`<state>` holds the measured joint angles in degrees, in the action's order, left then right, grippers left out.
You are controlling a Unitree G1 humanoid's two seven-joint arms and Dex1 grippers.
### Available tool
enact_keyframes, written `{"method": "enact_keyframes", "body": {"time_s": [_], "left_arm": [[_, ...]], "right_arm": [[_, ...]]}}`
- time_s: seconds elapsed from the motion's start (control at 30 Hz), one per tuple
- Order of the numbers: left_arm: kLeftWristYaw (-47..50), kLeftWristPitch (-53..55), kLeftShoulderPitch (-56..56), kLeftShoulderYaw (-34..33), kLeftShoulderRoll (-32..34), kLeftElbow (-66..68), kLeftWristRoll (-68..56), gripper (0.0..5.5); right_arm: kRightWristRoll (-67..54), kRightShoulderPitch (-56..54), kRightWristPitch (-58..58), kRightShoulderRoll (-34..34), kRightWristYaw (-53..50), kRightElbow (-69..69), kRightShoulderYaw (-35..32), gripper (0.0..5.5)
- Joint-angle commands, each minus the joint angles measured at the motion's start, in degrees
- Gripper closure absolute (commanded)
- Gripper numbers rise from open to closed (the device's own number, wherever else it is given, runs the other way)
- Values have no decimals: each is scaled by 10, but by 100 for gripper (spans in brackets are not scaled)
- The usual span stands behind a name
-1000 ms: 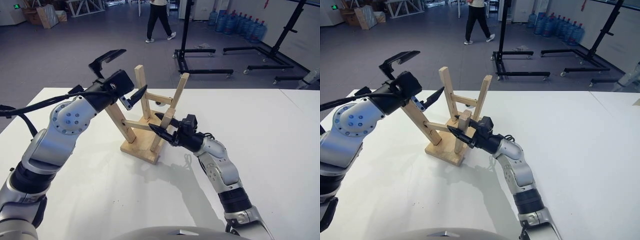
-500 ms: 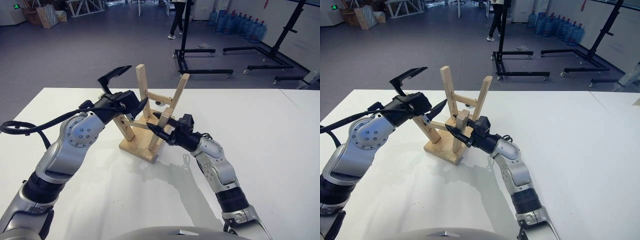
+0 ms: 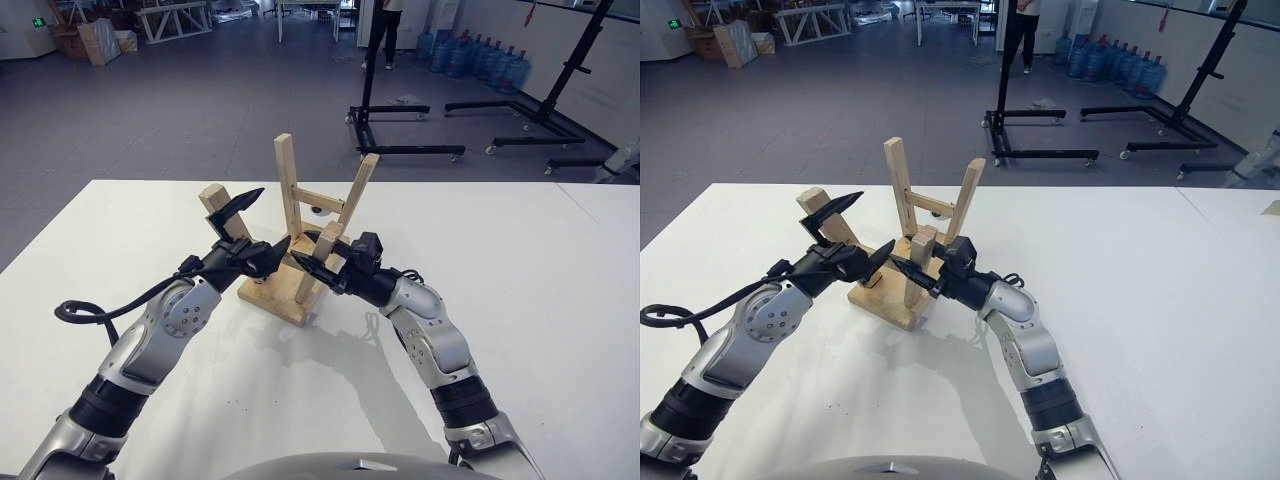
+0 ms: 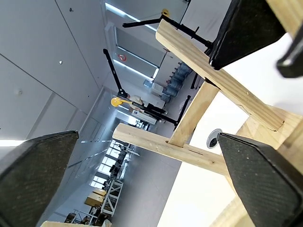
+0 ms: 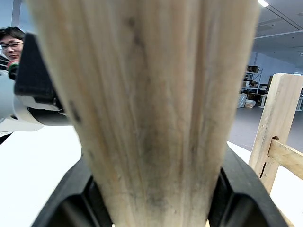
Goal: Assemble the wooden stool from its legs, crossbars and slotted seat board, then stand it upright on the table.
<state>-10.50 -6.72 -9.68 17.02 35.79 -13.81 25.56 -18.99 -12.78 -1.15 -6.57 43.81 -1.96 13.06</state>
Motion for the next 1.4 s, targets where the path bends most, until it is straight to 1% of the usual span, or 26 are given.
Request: {"method": "enact_keyframes", "body": {"time_s": [0.03, 0.23, 0.33, 0.43, 0.53, 0.63, 0.67, 0.73, 0.8, 0.87, 0.93, 1.03, 1.1, 1.17, 1.27, 1.3, 1.33, 1.4], "left_arm": [[-44, 16, 19, 25, -8, 46, 17, 10], [-75, 67, -74, -29, -35, -16, -16, 10], [-87, 87, -98, -44, -45, -27, -18, 10], [-89, 78, -97, -57, -33, -19, -9, 10], [-81, 41, -54, -45, -12, 4, 20, 10], [-38, -23, 14, 2, -3, 95, 70, 10], [-21, -42, 23, 27, -9, 140, 91, 10], [1, -66, 25, 53, -22, 192, 111, 10], [9, -69, 12, 50, -33, 190, 105, 10], [7, -63, -9, 33, -38, 166, 92, 10], [-5, -52, -35, 8, -45, 122, 62, 10], [-46, -6, -95, -50, -72, 12, -56, 10], [-74, 57, -161, -97, -89, -54, -132, 10], [-83, 121, -229, -141, -98, -86, -181, 10], [-78, 214, -336, -230, -81, -55, -249, 10], [-77, 247, -373, -270, -66, -22, -277, 10], [-83, 270, -394, -303, -46, 18, -298, 10], [-104, 265, -385, -350, 4, 117, -314, 10]], "right_arm": [[8, -5, -13, 3, -8, 15, 6, 345], [17, 2, -1, 6, -8, 33, 17, 345], [17, 4, 2, 6, -8, 34, 19, 345], [12, 5, -4, 3, -9, 28, 16, 345], [13, 4, -14, 0, -11, 20, 18, 345], [12, 1, -24, 0, -10, 12, 23, 345], [11, 0, -29, 0, -9, 12, 25, 345], [14, 0, -36, -2, -9, 11, 29, 345], [14, -2, -37, -2, -8, 16, 28, 345], [11, -1, -37, -3, -10, 19, 26, 345], [9, 1, -36, -4, -12, 18, 23, 345], [6, 4, -34, -7, -12, 16, 17, 345], [4, 6, -33, -10, -12, 15, 12, 345], [2, 8, -33, -13, -12, 13, 6, 345], [-9, 15, -36, -24, -4, 1, -4, 345], [-17, 19, -41, -32, 3, -7, -10, 345], [-27, 22, -47, -41, 10, -16, -15, 345], [-50, 27, -62, -59, 27, -35, -27, 345]]}}
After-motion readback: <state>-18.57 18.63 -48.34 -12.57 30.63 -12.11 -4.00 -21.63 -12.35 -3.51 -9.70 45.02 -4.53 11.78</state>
